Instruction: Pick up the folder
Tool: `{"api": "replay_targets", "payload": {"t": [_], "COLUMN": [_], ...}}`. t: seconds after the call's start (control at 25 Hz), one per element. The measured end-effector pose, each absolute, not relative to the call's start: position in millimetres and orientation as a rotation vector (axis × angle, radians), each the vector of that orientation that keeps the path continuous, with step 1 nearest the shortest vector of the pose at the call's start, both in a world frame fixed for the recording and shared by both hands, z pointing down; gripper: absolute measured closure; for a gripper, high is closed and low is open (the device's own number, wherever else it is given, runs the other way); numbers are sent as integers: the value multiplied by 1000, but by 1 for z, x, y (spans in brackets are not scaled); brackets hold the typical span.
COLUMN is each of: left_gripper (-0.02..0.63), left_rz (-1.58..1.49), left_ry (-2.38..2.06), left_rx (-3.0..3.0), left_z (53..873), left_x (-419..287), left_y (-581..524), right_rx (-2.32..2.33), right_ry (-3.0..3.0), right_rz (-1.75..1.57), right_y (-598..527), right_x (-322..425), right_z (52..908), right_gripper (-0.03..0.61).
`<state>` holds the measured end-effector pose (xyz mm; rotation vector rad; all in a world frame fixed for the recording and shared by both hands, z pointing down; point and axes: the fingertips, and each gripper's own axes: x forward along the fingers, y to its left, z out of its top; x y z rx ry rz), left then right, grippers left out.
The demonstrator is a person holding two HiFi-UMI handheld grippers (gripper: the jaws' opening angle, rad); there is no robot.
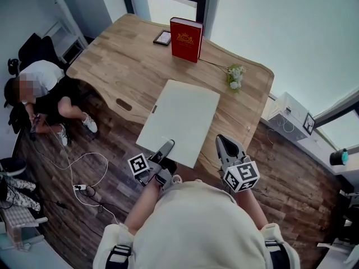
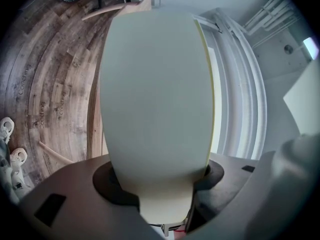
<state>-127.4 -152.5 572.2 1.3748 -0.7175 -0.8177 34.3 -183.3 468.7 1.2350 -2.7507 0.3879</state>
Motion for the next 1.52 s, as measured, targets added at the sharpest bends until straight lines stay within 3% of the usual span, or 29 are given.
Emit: {"api": "replay_targets", "payload": {"t": [1.52], "left_gripper": [328], "left_rz": [-887], "left_ry": [-755], "left_rx": [1380], "left_z": [530], "left_x": [-128], "left_y": [-134], "right_rx": [1203], "right_ry": [-2779], "right_rz": [373], "right_y": [-175], "right_x": [55], "right_z": [472], "right_gripper": [560]}}
